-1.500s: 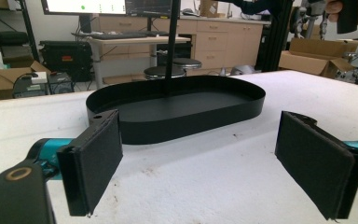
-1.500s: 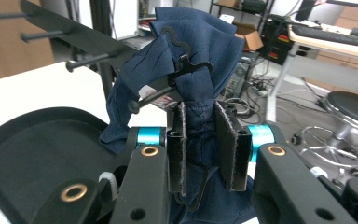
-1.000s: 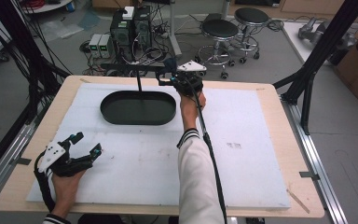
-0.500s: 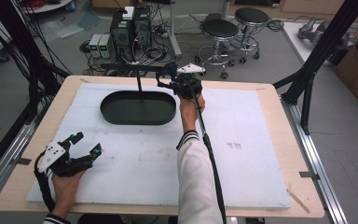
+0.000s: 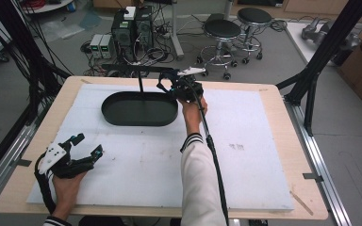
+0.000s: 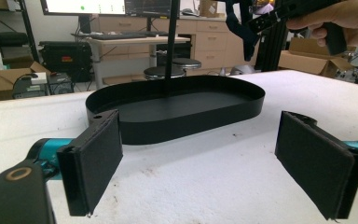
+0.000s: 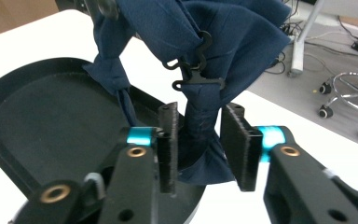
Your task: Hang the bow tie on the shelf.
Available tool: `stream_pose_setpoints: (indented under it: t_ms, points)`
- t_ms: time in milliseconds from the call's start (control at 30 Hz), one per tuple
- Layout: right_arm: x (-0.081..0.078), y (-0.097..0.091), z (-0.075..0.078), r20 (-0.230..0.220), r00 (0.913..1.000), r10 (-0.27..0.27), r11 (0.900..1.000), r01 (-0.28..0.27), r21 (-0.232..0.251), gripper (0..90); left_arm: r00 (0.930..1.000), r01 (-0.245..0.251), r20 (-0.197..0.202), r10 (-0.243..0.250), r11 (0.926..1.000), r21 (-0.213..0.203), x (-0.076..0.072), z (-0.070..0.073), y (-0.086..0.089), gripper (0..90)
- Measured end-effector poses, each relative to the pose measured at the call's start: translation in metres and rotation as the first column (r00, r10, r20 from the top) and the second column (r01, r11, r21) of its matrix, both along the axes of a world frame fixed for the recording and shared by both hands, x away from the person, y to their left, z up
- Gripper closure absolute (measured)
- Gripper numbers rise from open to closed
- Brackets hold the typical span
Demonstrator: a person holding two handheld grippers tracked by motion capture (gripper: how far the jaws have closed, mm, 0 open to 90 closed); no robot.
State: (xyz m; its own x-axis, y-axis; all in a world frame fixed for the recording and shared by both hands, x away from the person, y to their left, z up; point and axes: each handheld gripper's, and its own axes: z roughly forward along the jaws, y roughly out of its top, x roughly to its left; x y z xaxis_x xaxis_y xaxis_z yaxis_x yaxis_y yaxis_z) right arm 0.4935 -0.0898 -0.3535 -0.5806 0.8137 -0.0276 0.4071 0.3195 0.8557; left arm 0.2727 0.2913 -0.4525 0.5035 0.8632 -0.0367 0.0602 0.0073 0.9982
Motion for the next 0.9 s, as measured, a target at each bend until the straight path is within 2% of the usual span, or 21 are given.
stream_pose_setpoints:
  t_ms: [67,167,300,433,600,767,900]
  points:
    - [0.0,0.0,-0.001,-0.012,0.9999,0.006,1.0,-0.007,-0.005,60.6,1.0,-0.001,0.0,0.001,1.0,-0.001,0.0,0.0,0.0,15.2]
    - [-0.002,0.0,0.0,-0.021,0.9998,-0.003,1.0,0.003,-0.006,43.9,1.0,-0.003,-0.001,0.003,1.0,-0.004,0.0,0.0,0.0,15.2]
    - [-0.006,-0.002,0.004,-0.038,0.9992,-0.011,0.9999,0.011,-0.005,29.9,1.0,-0.002,-0.001,0.002,1.0,0.0,0.0,0.0,0.0,15.2]
    - [-0.013,-0.005,0.014,-0.021,0.9997,0.012,0.9999,-0.012,0.002,20.5,1.0,-0.003,0.0,0.003,1.0,0.0,0.0,0.0,0.0,15.2]
    - [-0.028,-0.015,0.033,0.004,0.9989,0.047,0.9971,-0.047,0.06,14.5,1.0,-0.001,0.001,0.001,1.0,0.002,0.0,0.0,0.0,15.3]
    - [-0.051,-0.033,0.056,0.045,0.9957,0.081,0.9939,-0.084,0.071,12.0,1.0,0.0,0.004,0.0,1.0,0.007,0.0,0.0,-0.001,15.2]
    - [-0.077,-0.052,0.077,0.081,0.9918,0.099,0.9915,-0.106,0.076,11.6,1.0,0.001,0.006,-0.001,1.0,0.008,0.0,0.0,-0.001,15.2]
